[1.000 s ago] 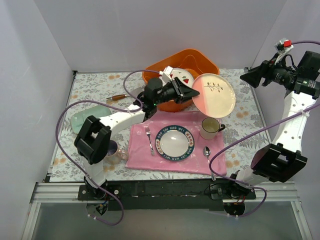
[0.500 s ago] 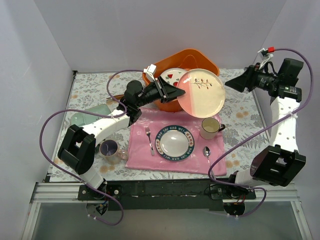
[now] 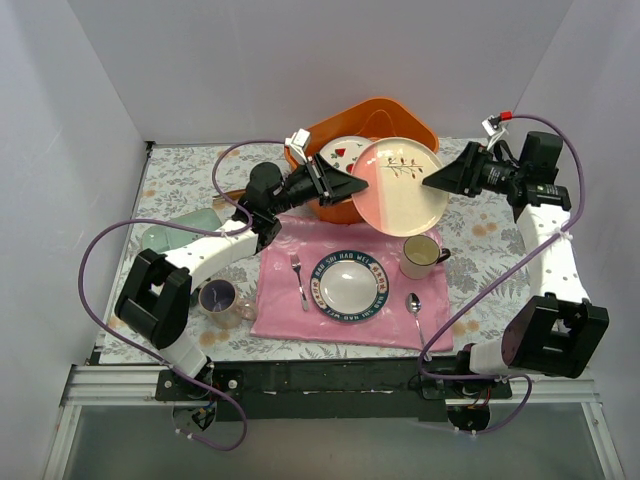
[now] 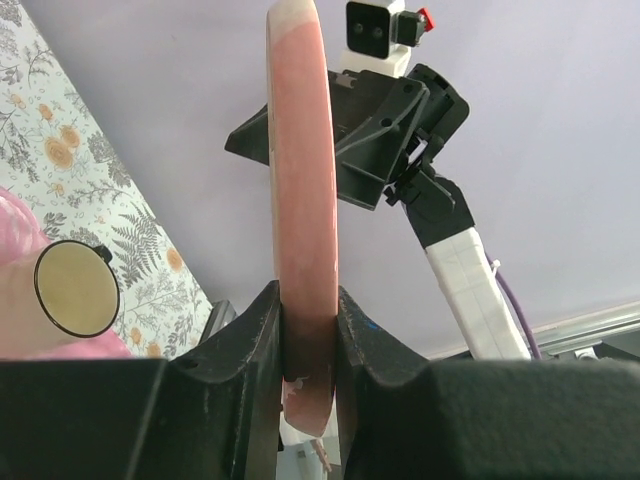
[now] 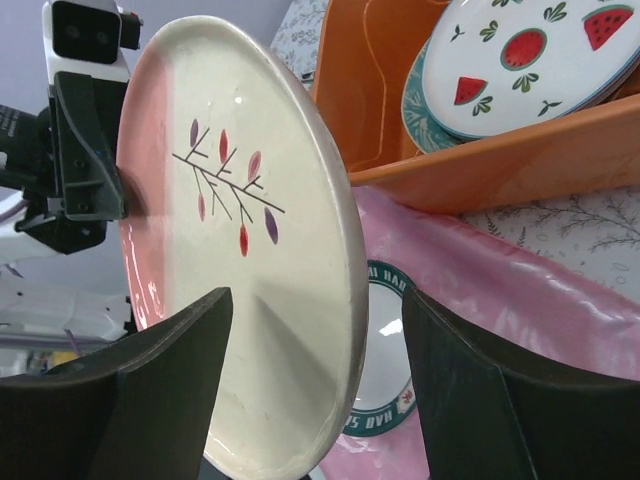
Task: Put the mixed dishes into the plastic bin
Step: Pick up the plate at the center of the board, then place the plate in the plastic bin.
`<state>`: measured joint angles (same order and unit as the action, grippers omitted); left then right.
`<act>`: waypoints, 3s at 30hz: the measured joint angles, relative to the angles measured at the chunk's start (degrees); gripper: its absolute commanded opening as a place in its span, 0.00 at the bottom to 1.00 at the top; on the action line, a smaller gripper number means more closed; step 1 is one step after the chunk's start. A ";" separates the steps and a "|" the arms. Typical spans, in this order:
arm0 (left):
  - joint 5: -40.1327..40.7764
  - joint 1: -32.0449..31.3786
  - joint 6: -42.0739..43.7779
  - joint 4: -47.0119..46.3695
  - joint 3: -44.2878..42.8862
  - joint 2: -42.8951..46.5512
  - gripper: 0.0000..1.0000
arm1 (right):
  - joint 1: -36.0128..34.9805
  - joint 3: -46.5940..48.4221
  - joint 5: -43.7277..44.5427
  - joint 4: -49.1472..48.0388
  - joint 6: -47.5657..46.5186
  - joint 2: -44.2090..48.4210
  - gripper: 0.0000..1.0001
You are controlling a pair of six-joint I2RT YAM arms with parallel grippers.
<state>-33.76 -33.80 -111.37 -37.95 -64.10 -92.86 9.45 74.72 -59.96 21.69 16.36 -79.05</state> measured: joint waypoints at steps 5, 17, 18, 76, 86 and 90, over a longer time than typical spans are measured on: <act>0.15 0.31 -0.07 -0.46 0.52 0.35 0.00 | -0.50 -4.72 -1.90 -5.29 7.93 0.55 0.52; 1.84 2.64 0.11 0.24 2.73 2.91 0.26 | -2.36 -9.97 -10.19 -22.95 29.79 1.11 0.01; 1.97 2.67 0.17 0.31 2.73 3.23 0.35 | -2.40 -9.99 -10.56 -24.17 30.84 1.11 0.01; 26.10 21.70 21.18 58.12 2.71 28.89 0.98 | -15.61 35.52 18.53 -7.52 9.81 -46.05 0.06; 26.56 22.12 21.46 58.80 2.71 28.89 0.98 | -16.31 36.94 19.17 -7.61 9.86 -48.09 0.27; 26.73 22.18 21.57 58.99 2.71 28.89 0.98 | -16.37 37.86 19.85 -7.50 9.09 -48.19 0.38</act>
<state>-7.03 -11.62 -89.80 21.04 -61.39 -63.96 -6.92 112.57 -40.12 14.20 25.45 -127.24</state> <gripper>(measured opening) 0.981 0.300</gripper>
